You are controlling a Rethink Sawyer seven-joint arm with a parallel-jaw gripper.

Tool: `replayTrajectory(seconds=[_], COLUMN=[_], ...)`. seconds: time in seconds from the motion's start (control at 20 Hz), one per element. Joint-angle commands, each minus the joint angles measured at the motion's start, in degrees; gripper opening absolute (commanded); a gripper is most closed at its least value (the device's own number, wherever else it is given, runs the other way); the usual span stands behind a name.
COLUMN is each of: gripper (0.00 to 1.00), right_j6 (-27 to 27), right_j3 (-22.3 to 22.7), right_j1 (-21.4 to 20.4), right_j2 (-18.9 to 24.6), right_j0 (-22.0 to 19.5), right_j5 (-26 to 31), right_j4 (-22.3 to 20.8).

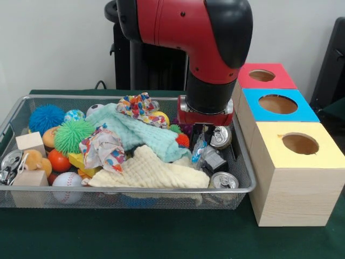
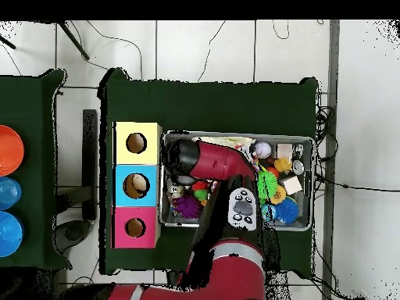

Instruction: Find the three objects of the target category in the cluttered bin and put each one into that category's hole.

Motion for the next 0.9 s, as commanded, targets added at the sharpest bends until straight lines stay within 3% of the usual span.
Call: replayTrajectory(seconds=[0.05,0.2,0.5,0.9], gripper=[0.00,0.00,0.00,0.00], right_j6=[14.1,15.3,16.0,17.8], right_j3=[-0.3,-3.1,-2.0,0.8], right_j1=[-0.8,0.6,0.0,-5.4], right_j2=[0.0,-0.3,-0.3,-1.9], right_j0=[-0.7,-0.2,0.2,2.7], right_j5=[8.9,11.2,11.3,14.3], right_j4=[2.6,2.9,3.9,5.6])
